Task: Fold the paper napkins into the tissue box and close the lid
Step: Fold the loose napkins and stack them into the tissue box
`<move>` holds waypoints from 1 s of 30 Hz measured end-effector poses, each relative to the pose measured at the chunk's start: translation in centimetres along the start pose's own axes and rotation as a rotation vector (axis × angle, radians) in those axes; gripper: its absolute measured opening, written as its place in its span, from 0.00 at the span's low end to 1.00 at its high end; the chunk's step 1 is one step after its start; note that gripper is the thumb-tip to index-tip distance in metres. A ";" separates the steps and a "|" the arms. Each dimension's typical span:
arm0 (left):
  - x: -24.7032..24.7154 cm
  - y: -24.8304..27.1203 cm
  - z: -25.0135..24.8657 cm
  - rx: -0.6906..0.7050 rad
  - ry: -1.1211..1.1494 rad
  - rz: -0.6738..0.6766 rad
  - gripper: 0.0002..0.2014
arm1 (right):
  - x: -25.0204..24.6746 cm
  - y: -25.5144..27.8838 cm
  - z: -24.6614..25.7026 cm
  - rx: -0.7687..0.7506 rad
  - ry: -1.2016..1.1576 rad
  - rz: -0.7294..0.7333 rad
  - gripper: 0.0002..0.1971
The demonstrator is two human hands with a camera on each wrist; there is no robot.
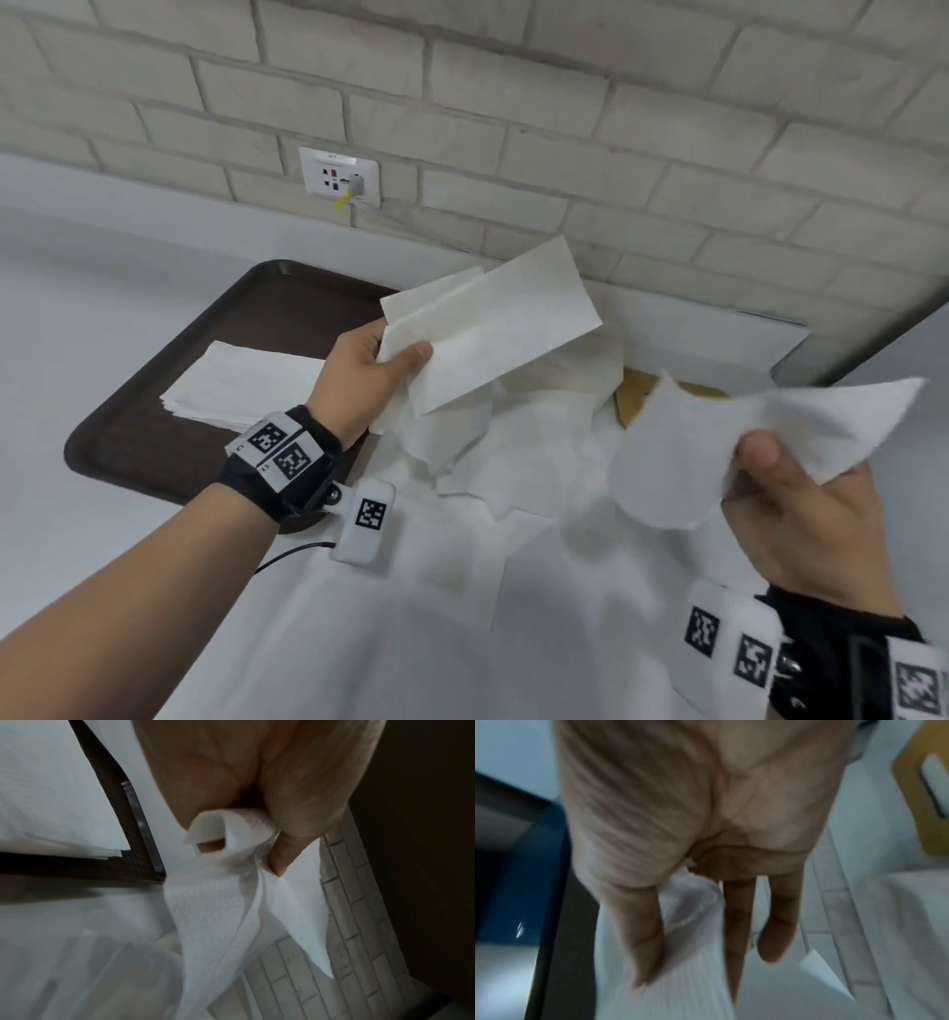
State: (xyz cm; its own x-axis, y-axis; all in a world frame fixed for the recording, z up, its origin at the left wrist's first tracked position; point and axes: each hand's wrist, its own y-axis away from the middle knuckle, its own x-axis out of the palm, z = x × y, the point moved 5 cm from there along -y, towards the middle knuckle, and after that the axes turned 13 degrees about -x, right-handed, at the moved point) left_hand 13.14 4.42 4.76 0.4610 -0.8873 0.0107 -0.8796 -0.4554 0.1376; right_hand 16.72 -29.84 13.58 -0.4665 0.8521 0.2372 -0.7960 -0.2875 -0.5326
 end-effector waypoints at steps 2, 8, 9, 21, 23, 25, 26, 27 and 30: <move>0.4 0.1 -0.3 0.016 0.028 0.000 0.09 | 1.1 0.3 -2.1 0.149 -0.097 0.092 0.27; 2.4 0.8 -0.5 0.003 0.082 0.120 0.10 | 3.8 -0.8 -9.7 0.383 0.118 -0.068 0.24; 2.7 1.0 -0.5 -0.002 0.060 0.132 0.08 | 4.3 -1.2 -10.1 0.384 0.075 -0.110 0.20; 2.6 1.1 0.4 -0.096 -0.033 0.180 0.32 | 1.1 -2.5 -3.8 0.063 0.629 -0.082 0.03; 2.4 1.0 0.2 -0.086 -0.085 0.166 0.25 | 2.6 -2.2 -0.7 0.002 0.615 0.195 0.05; 2.3 0.7 -0.2 -0.065 -0.141 0.177 0.13 | 4.2 -1.7 0.8 0.058 0.493 0.454 0.10; 2.5 0.7 -0.6 -0.044 -0.171 0.193 0.08 | 4.6 -1.5 0.8 0.082 0.455 0.546 0.10; 2.8 0.9 -1.1 -0.017 -0.207 0.213 0.06 | 5.1 -1.5 0.6 0.091 0.454 0.607 0.10; 3.8 1.3 -2.4 0.048 -0.303 0.274 0.05 | 5.2 -2.4 -2.3 0.116 0.565 0.562 0.05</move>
State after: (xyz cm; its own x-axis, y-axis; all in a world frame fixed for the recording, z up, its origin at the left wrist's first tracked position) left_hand 14.03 0.62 7.32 0.1594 -0.9543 -0.2529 -0.9729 -0.1953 0.1240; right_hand 17.10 -23.73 14.20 -0.5686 0.6499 -0.5044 -0.5496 -0.7563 -0.3548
